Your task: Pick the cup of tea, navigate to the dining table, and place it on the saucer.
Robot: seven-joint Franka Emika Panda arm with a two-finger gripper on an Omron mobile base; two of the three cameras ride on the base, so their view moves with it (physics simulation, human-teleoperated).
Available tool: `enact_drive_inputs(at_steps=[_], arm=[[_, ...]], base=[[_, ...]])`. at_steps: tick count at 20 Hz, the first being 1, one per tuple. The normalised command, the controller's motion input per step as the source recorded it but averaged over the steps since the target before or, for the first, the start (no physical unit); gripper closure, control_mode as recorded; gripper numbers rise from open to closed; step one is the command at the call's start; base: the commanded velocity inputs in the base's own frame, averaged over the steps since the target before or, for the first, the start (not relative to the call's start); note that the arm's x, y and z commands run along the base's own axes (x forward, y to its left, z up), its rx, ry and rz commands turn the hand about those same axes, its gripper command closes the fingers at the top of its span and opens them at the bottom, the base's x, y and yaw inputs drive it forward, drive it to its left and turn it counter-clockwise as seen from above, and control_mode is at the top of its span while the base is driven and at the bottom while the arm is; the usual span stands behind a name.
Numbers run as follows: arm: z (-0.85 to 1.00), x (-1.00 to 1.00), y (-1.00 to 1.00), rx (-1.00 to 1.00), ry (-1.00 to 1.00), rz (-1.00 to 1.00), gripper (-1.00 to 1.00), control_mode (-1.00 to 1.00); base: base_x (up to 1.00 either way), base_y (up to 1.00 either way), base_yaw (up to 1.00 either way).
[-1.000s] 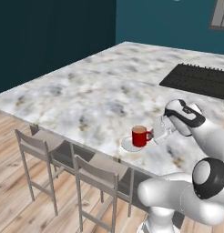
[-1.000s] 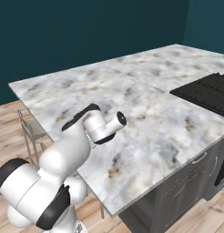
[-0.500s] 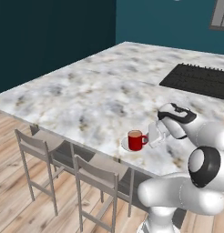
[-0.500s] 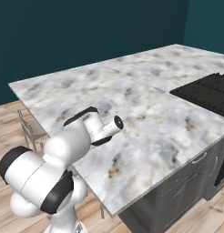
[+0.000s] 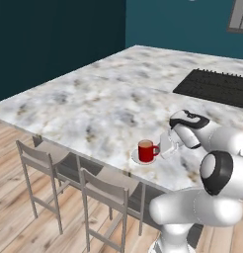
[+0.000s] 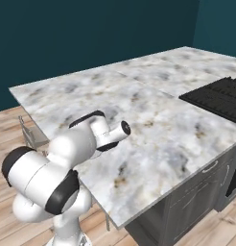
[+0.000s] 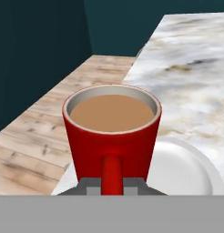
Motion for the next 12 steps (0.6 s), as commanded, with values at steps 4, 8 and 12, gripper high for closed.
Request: enact_drive_inputs(at_steps=[4, 8, 12], arm=[[-0.03, 0.15, 0.0, 0.0, 0.0, 0.0, 1.0, -1.0], [-0.19, 0.18, 0.0, -0.02, 0.0, 0.0, 1.0, -1.0], [-0.23, 0.15, 0.0, -0.04, 0.0, 0.0, 1.0, -1.0]], base=[[0.0, 0.0, 0.0], [0.0, 0.0, 0.0], [0.0, 0.0, 0.0]])
